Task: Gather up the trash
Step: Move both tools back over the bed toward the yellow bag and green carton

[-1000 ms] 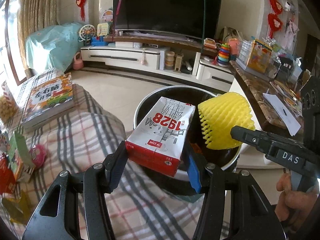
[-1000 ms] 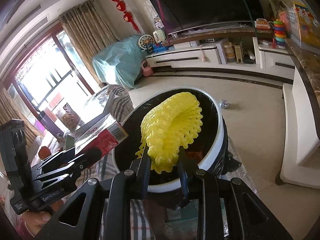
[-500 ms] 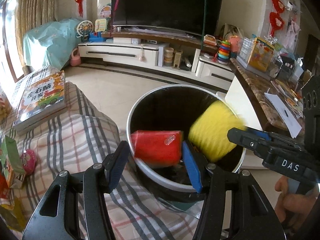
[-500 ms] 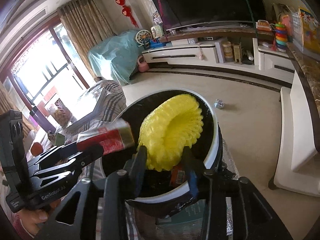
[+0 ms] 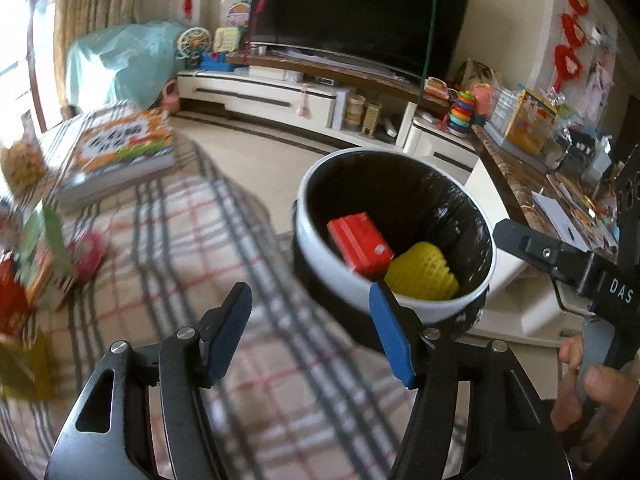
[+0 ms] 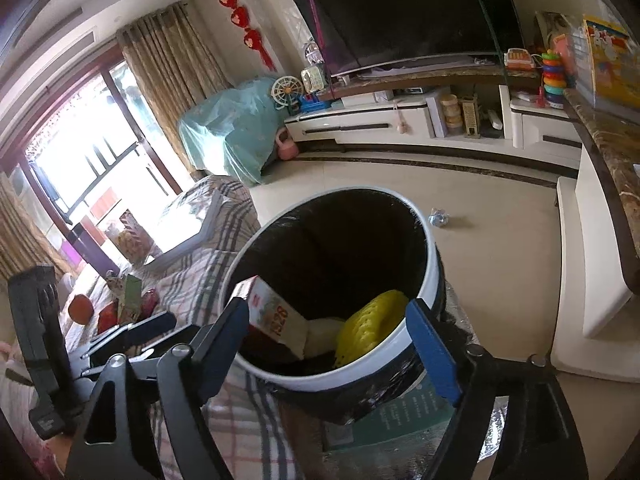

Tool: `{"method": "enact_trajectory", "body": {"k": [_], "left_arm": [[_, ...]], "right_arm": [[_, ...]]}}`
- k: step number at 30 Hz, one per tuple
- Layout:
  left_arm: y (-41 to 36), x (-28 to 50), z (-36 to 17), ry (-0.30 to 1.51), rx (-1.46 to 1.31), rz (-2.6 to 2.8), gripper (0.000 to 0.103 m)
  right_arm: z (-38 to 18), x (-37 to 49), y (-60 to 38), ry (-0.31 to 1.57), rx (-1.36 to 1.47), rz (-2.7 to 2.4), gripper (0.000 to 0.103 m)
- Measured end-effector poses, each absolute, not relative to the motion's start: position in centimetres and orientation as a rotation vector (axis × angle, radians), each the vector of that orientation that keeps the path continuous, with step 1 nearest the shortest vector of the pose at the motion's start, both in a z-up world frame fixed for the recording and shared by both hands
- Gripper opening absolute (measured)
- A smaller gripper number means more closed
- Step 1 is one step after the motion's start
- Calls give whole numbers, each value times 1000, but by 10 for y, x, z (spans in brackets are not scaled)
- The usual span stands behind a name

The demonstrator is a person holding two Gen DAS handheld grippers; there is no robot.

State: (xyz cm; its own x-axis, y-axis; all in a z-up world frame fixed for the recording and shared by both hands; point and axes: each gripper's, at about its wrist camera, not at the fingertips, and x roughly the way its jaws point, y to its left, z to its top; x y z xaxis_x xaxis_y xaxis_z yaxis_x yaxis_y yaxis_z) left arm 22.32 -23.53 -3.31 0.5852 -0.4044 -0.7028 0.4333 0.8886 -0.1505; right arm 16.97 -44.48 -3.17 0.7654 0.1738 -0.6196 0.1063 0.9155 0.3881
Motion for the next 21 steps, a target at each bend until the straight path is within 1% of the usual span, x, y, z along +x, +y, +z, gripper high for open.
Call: {"method": "enact_trajectory", "body": {"k": [3, 21], "left_arm": [[-217, 215, -34, 814, 11, -473, 63], [-123, 175, -43, 821, -74, -336, 65]], "right_arm": [[-31, 165, -438, 697, 430, 49, 86], [-39, 155, -367, 744, 442, 155, 87]]}}
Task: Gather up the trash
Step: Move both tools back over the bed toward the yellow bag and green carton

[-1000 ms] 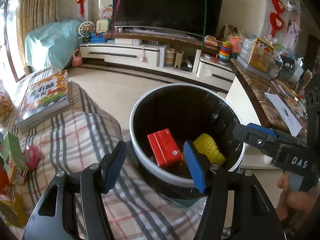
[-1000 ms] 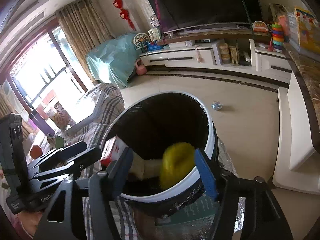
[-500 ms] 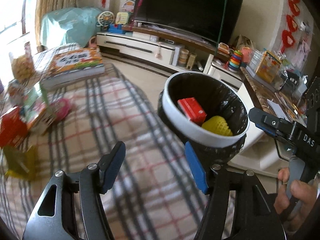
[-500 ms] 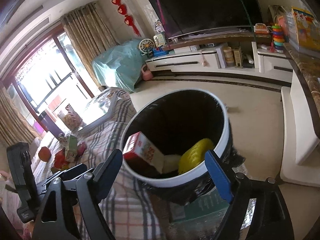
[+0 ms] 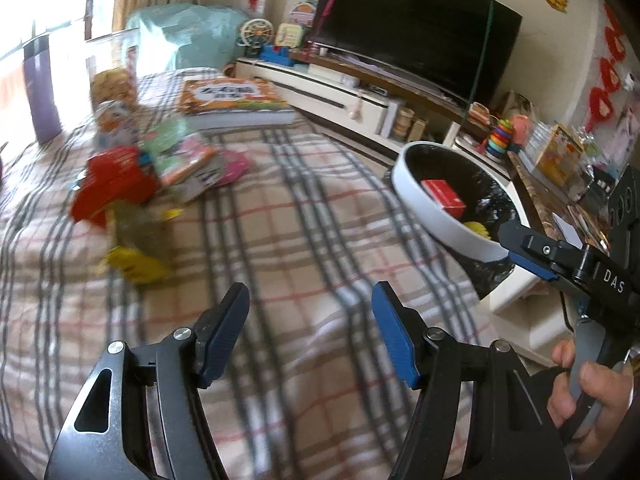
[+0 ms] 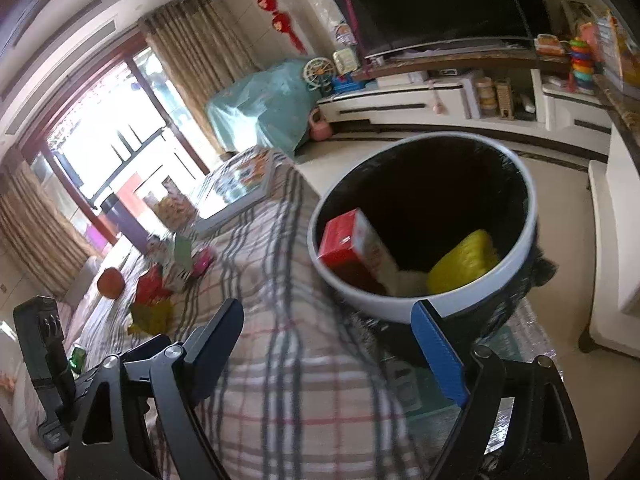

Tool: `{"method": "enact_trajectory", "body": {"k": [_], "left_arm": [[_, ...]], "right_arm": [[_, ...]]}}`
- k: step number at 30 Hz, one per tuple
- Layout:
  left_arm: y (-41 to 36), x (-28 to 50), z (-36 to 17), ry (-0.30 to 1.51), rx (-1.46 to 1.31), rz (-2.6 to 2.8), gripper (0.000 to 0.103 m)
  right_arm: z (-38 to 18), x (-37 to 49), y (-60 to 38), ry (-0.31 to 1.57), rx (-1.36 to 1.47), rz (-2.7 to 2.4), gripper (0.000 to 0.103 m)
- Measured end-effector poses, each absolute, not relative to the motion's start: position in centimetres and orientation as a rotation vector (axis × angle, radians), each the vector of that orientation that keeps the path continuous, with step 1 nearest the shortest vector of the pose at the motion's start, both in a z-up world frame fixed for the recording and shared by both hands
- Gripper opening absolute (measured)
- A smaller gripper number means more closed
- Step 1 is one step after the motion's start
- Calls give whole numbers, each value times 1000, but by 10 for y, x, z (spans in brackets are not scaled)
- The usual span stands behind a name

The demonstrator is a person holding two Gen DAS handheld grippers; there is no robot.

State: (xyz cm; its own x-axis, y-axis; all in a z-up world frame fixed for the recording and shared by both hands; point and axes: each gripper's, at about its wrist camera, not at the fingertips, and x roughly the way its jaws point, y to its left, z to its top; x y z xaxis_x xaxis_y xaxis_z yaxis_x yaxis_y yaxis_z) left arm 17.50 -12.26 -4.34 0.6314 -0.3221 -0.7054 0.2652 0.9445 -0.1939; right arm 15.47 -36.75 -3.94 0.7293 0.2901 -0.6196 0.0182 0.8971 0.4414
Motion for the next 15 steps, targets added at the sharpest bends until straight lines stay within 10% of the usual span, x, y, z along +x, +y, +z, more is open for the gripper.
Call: {"method": "enact_trajectory", "body": {"k": [15], "left_arm": [[-53, 170, -57, 839, -163, -188, 74]], "right_arm": [[-46, 163, -300, 788, 410, 271, 88]]}}
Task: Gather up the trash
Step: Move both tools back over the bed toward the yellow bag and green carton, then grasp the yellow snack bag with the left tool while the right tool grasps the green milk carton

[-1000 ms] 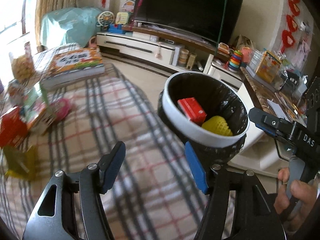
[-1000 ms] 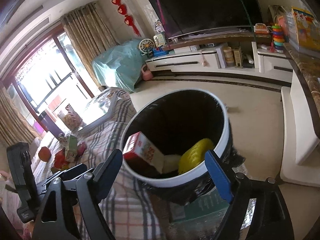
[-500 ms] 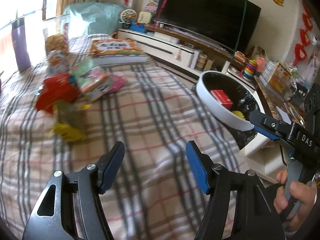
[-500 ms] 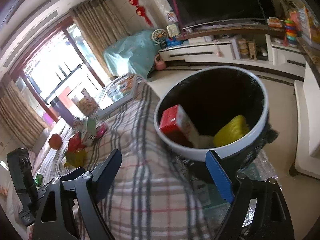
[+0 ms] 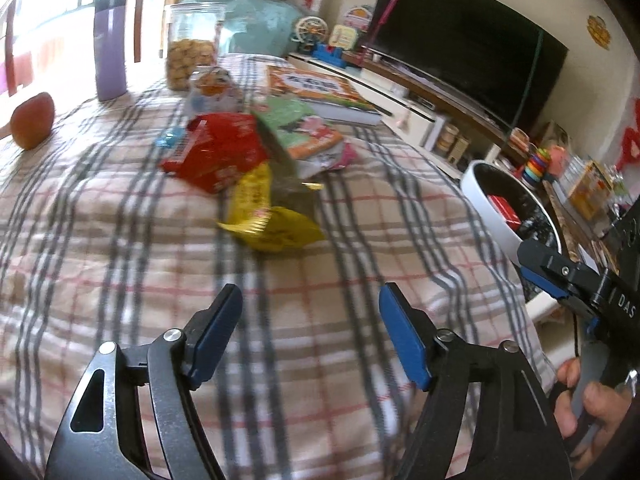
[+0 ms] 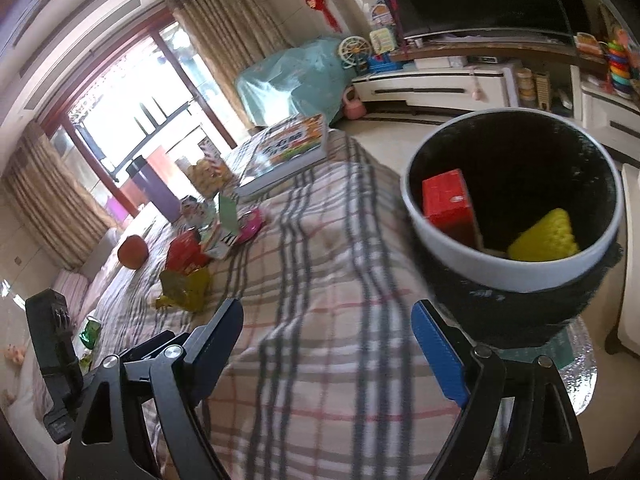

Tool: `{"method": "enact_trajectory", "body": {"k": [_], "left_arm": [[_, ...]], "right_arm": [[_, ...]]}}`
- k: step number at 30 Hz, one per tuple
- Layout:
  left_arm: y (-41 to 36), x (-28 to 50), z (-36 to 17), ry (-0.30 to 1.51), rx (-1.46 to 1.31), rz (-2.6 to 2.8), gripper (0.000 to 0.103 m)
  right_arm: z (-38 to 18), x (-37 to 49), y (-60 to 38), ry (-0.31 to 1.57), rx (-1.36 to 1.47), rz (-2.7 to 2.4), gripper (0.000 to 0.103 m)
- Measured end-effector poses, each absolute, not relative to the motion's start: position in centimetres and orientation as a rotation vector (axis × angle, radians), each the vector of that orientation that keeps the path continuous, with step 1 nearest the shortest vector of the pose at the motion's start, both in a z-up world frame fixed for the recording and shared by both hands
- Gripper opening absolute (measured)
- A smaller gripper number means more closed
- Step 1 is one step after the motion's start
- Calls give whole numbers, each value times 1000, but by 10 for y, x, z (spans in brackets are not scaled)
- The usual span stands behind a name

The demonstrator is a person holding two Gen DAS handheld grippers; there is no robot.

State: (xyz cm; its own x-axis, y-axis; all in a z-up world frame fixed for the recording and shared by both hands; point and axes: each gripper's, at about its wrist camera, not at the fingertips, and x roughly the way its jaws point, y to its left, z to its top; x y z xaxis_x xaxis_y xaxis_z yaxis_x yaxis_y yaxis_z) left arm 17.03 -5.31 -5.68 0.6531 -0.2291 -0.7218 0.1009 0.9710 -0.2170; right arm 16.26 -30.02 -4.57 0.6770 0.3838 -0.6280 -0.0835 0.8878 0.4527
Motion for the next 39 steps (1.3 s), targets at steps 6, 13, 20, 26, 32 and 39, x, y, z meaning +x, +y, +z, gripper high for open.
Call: {"method": "enact_trajectory", "body": {"k": [6, 13, 20, 26, 32, 39], "left_arm": [[-35, 185, -60, 851, -184, -127, 75], [-26, 199, -55, 820, -157, -118, 75], [-23, 217, -56, 820, -157, -186, 50], [-17, 228, -62, 828, -180, -225, 30], [-1, 221, -62, 833, -205, -223, 1], [20, 201, -64, 831, -227, -207, 1]], "right_arm": [[-48, 168, -283, 800, 399, 296, 88], [-49, 179, -266, 800, 383, 324, 88], [-52, 198, -243, 815, 357, 367, 88], [-53, 213, -227, 821, 331, 394, 88], [-54, 229, -211, 826, 293, 418, 88], [-53, 254, -178, 826, 231, 457, 87]]}}
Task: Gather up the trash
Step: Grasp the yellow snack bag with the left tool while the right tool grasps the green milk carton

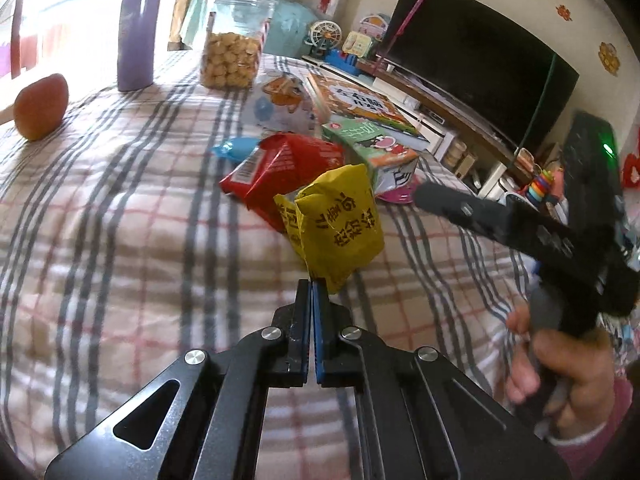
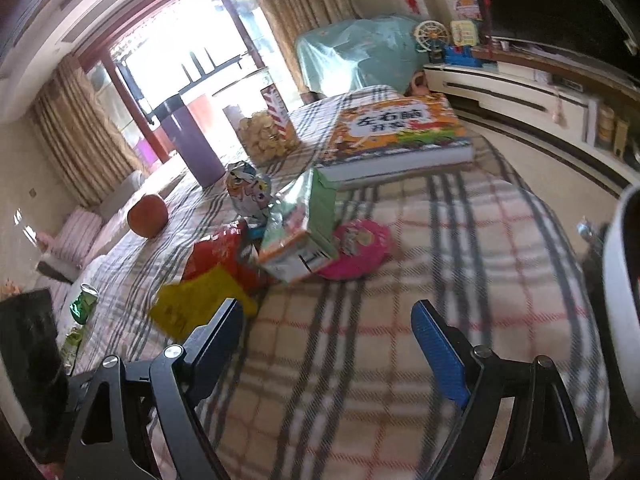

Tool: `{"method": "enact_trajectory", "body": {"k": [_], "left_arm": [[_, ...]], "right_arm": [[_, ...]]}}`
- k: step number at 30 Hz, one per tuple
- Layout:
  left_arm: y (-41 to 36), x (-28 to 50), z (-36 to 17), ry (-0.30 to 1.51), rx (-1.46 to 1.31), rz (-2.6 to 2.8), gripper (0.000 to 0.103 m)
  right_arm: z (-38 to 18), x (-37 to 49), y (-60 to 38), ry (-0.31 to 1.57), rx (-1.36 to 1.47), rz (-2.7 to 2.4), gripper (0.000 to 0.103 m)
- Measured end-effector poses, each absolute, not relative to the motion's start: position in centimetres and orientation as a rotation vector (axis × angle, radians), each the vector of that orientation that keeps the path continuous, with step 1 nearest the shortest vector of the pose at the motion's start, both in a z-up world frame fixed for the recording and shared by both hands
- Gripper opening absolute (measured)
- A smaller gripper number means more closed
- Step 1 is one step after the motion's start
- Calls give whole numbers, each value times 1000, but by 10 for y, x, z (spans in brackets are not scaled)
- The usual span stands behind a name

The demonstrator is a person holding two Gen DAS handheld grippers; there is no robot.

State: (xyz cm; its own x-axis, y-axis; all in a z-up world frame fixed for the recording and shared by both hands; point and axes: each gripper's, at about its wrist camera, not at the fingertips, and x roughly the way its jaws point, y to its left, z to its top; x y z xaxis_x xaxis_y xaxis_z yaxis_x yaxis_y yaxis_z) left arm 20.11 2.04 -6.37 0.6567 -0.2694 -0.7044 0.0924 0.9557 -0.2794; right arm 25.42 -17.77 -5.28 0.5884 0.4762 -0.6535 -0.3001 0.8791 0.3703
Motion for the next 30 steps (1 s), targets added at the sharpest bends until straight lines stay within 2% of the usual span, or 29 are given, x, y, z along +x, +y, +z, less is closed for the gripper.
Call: {"method": "enact_trajectory", "body": {"k": [11, 12, 13, 14, 18, 19, 21, 22, 24, 25, 26, 27, 30], "left_arm": [[38, 184, -67, 847, -255, -198, 1], [40, 184, -68, 849, -261, -193, 1], [41, 184, -68, 851, -265, -190, 1], [42, 184, -69, 855, -270, -189, 1], [44, 182, -68, 863, -282, -182, 5], [44, 182, -67, 863, -284, -180, 8], [44, 180, -65, 854, -290, -181, 30], [42, 179, -63, 844, -291, -183, 35], [38, 178, -60, 836, -288, -183, 54], [35, 179, -59, 835, -287, -181, 60], [33, 180, -58, 834, -287, -175, 73], [31, 182, -57, 835, -285, -163, 81], [26, 191, -57, 829, -287, -149, 81]], "right_arm": [[-49, 290, -132, 788, 59, 466, 85], [-50, 293, -130, 787, 44, 462, 83], [-52, 295, -128, 787, 30, 456, 71], [-53, 297, -126, 789, 18, 446, 54], [-53, 293, -129, 785, 19, 441, 54], [-52, 290, -131, 784, 23, 445, 54], [-49, 280, -138, 782, 43, 458, 54], [-47, 275, -142, 780, 55, 460, 54], [-44, 261, -153, 777, 81, 463, 54], [-44, 253, -160, 780, 94, 465, 54], [-44, 244, -168, 780, 108, 463, 54], [-45, 236, -174, 782, 118, 458, 54], [-54, 216, -194, 813, 150, 434, 54]]}}
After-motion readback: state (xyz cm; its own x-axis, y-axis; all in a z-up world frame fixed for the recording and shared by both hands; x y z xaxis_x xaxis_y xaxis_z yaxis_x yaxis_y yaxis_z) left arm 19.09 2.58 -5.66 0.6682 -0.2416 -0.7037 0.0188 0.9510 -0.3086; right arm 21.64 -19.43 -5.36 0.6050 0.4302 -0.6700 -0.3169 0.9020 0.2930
